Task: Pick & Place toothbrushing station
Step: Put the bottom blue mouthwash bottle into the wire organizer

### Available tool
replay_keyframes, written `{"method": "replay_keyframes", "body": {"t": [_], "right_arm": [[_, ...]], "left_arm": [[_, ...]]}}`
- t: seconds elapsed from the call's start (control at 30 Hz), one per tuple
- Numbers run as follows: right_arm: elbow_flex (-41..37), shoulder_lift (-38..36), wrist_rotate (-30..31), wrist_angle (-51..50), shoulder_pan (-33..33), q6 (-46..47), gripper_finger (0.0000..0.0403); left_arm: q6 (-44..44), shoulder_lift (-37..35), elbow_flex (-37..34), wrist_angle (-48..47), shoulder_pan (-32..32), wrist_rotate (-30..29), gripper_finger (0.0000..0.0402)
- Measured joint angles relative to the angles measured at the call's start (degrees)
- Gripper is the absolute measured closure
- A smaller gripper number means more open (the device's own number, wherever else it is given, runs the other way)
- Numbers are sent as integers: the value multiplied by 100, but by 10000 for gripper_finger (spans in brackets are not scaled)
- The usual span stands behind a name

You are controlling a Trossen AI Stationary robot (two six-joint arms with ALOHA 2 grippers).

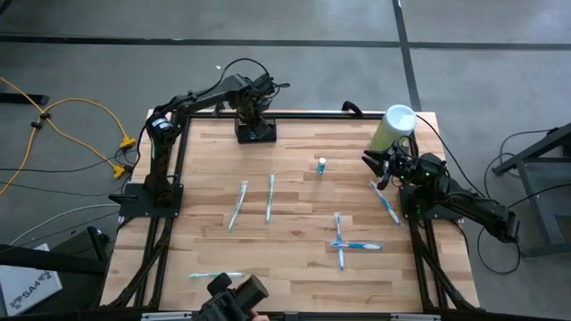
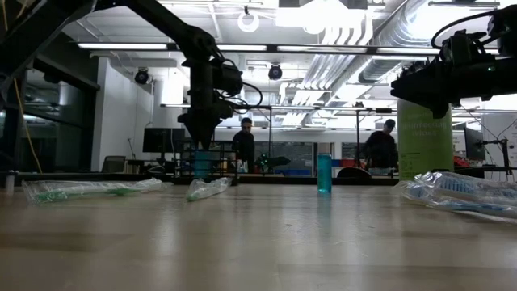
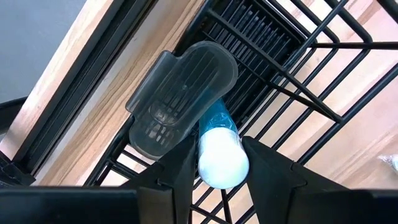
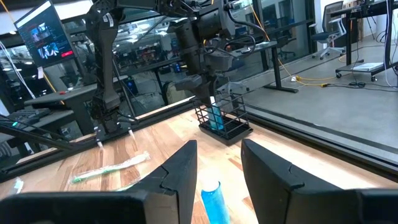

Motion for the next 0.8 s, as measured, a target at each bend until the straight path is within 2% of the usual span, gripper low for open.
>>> {"method": "replay_keyframes", "body": {"t": [0.8], "right_arm": [[0,0,0,-1,1,1,286]], "left_arm": [[8,-107,36,-37,17,-4,270]]}}
